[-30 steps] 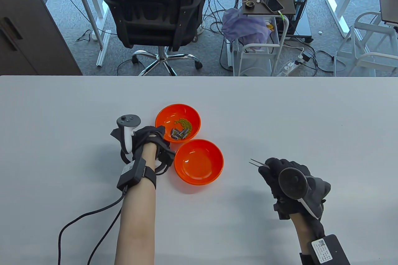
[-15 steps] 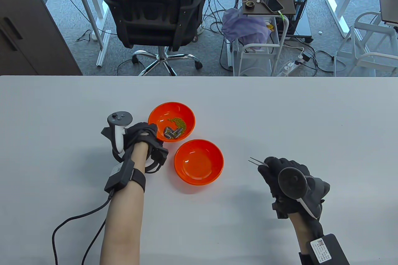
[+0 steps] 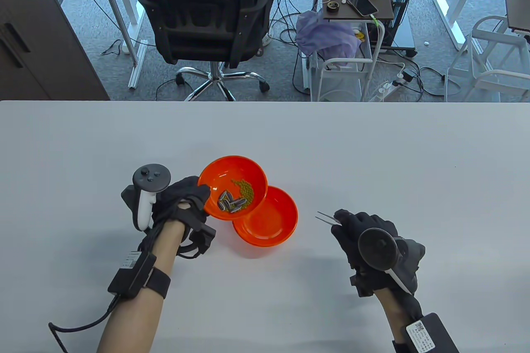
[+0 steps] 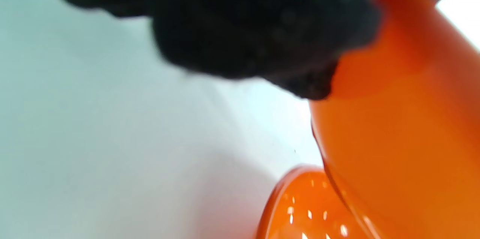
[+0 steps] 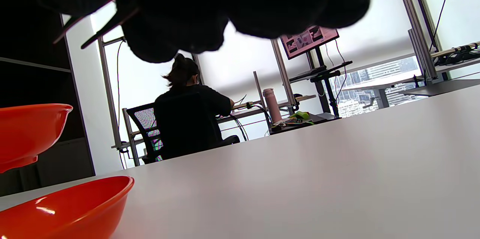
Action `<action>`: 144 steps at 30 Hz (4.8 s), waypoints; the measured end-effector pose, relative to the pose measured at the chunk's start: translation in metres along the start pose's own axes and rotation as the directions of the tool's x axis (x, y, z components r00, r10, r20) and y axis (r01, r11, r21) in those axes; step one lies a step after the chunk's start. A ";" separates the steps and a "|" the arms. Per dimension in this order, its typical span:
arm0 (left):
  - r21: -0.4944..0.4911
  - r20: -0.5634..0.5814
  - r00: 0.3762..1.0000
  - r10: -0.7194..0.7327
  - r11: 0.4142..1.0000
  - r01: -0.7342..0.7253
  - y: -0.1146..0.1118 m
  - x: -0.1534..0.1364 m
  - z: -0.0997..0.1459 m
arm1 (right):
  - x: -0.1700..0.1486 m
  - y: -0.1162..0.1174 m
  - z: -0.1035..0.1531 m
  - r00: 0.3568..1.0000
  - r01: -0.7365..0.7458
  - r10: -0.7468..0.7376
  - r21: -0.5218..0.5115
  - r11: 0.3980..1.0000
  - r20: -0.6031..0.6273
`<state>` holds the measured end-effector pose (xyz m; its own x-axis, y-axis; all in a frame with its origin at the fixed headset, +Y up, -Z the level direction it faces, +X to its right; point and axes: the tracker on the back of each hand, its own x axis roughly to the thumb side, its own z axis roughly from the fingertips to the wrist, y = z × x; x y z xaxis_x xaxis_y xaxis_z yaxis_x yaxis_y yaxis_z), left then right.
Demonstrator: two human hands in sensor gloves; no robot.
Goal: Pick sunflower seeds with tweezers into bowl
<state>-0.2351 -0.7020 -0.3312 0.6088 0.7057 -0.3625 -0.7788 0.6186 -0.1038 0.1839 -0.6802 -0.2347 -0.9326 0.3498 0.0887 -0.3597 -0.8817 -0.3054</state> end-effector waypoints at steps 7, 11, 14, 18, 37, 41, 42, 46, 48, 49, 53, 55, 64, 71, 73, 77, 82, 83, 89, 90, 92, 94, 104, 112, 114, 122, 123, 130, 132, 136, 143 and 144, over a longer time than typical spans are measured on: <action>-0.031 0.105 0.994 0.004 1.000 -0.001 -0.005 -0.010 0.050 | 0.012 -0.007 0.003 0.996 0.079 -0.078 -0.009 0.997 0.049; -0.065 0.154 0.988 0.014 0.998 -0.004 -0.011 -0.017 0.069 | 0.027 -0.013 0.004 0.986 0.122 -0.121 -0.003 0.993 0.114; -0.071 0.186 0.982 0.019 0.997 -0.006 -0.017 -0.023 0.077 | 0.047 -0.018 0.003 0.974 0.137 -0.137 0.015 0.990 0.180; -0.096 0.189 0.982 0.011 0.995 0.007 -0.022 -0.028 0.079 | 0.083 -0.010 0.002 0.954 0.108 -0.133 0.103 0.989 0.269; -0.135 0.193 0.980 -0.040 0.989 0.067 -0.028 -0.036 0.079 | 0.147 0.036 0.015 0.854 -0.249 0.111 0.212 0.945 0.509; -0.161 0.180 0.984 -0.016 0.986 0.045 -0.029 -0.038 0.077 | 0.149 0.037 0.017 0.850 -0.264 0.128 0.202 0.943 0.512; -0.162 0.181 0.983 -0.016 0.986 0.046 -0.029 -0.038 0.078 | 0.150 0.037 0.017 0.848 -0.270 0.136 0.196 0.943 0.512; -0.165 0.182 0.983 -0.007 0.986 0.038 -0.028 -0.037 0.078 | 0.152 0.039 0.017 0.842 -0.288 0.154 0.188 0.939 0.518; -0.166 0.184 0.983 -0.014 0.985 0.045 -0.029 -0.037 0.078 | 0.153 0.040 0.018 0.842 -0.294 0.158 0.192 0.936 0.516; -0.167 0.184 0.983 -0.007 0.985 0.039 -0.029 -0.037 0.078 | 0.154 0.041 0.018 0.837 -0.303 0.167 0.187 0.934 0.521; -0.176 0.196 0.981 -0.007 0.983 0.042 -0.029 -0.037 0.078 | 0.156 0.043 0.018 0.839 -0.281 0.136 0.205 0.938 0.527; -0.179 0.193 0.981 -0.016 0.983 0.051 -0.029 -0.036 0.079 | 0.157 0.044 0.018 0.841 -0.275 0.125 0.217 0.937 0.526; -0.157 0.203 0.978 -0.036 0.985 0.069 -0.028 -0.036 0.079 | 0.152 0.040 0.013 0.864 -0.194 0.045 0.249 0.949 0.502; -0.167 0.188 0.982 -0.027 0.984 0.059 -0.028 -0.038 0.077 | 0.143 0.035 0.005 0.888 -0.124 0.002 0.235 0.964 0.459; -0.166 0.185 0.982 -0.028 0.984 0.059 -0.028 -0.038 0.077 | 0.137 0.030 -0.001 0.910 -0.084 -0.016 0.222 0.971 0.415; -0.158 0.186 0.982 -0.039 0.985 0.069 -0.027 -0.038 0.077 | 0.124 0.022 -0.014 0.947 -0.022 -0.040 0.190 0.982 0.318; -0.150 0.179 0.983 -0.043 0.986 0.071 -0.026 -0.039 0.077 | 0.098 0.023 -0.039 0.992 0.040 -0.058 0.161 0.986 0.108; -0.149 0.180 0.983 -0.046 0.986 0.073 -0.025 -0.039 0.077 | 0.095 0.025 -0.042 0.995 0.041 -0.056 0.170 0.985 0.086; -0.142 0.175 0.984 -0.043 0.988 0.068 -0.024 -0.040 0.076 | 0.078 0.059 -0.054 1.000 -0.026 0.029 0.239 0.971 -0.009; -0.138 0.175 0.984 -0.044 0.988 0.069 -0.022 -0.040 0.076 | 0.077 0.066 -0.054 0.999 -0.041 0.045 0.258 0.965 -0.010; -0.129 0.175 0.984 -0.043 0.989 0.067 -0.021 -0.040 0.076 | 0.077 0.073 -0.054 0.997 -0.076 0.080 0.259 0.963 -0.004; -0.124 0.175 0.984 -0.041 0.990 0.063 -0.019 -0.040 0.076 | 0.077 0.079 -0.054 0.995 -0.100 0.102 0.265 0.959 0.005; -0.115 0.167 0.984 -0.054 0.991 0.073 -0.019 -0.041 0.076 | 0.080 0.072 -0.053 0.991 -0.132 0.134 0.238 0.962 0.007; -0.111 0.166 0.984 -0.058 0.991 0.077 -0.021 -0.041 0.075 | 0.105 0.035 -0.045 0.991 0.107 -0.119 0.191 0.976 0.052; -0.107 0.166 0.984 -0.061 0.991 0.079 -0.021 -0.041 0.075 | 0.118 0.035 -0.039 0.987 0.087 -0.115 0.228 0.970 0.112; -0.089 0.169 0.984 -0.058 0.993 0.074 -0.021 -0.040 0.075 | 0.150 0.046 -0.017 0.967 -0.108 0.031 0.293 0.950 0.254; -0.088 0.170 0.984 -0.058 0.993 0.074 -0.021 -0.040 0.075 | 0.154 0.047 -0.014 0.963 -0.128 0.051 0.280 0.951 0.265; -0.087 0.173 0.984 -0.049 0.994 0.065 -0.022 -0.040 0.076 | 0.160 0.055 -0.009 0.948 -0.215 0.126 0.294 0.931 0.292; -0.082 0.175 0.983 -0.052 0.994 0.067 -0.022 -0.040 0.076 | 0.161 0.056 -0.008 0.952 -0.191 0.099 0.308 0.932 0.290; -0.080 0.175 0.983 -0.056 0.994 0.071 -0.022 -0.040 0.076 | 0.164 0.057 -0.005 0.948 -0.185 0.098 0.273 0.944 0.303; -0.087 0.175 0.983 -0.051 0.994 0.067 -0.022 -0.041 0.076 | 0.164 0.057 -0.005 0.952 -0.132 0.052 0.250 0.959 0.302; -0.088 0.174 0.984 -0.048 0.994 0.064 -0.022 -0.041 0.075 | 0.162 0.055 -0.007 0.954 -0.126 0.050 0.244 0.962 0.294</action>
<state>-0.2318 -0.7187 -0.2442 0.6623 0.7246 -0.1906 -0.7486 0.6295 -0.2080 0.0127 -0.6701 -0.2437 -0.9165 0.1966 0.3484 -0.2357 -0.9690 -0.0734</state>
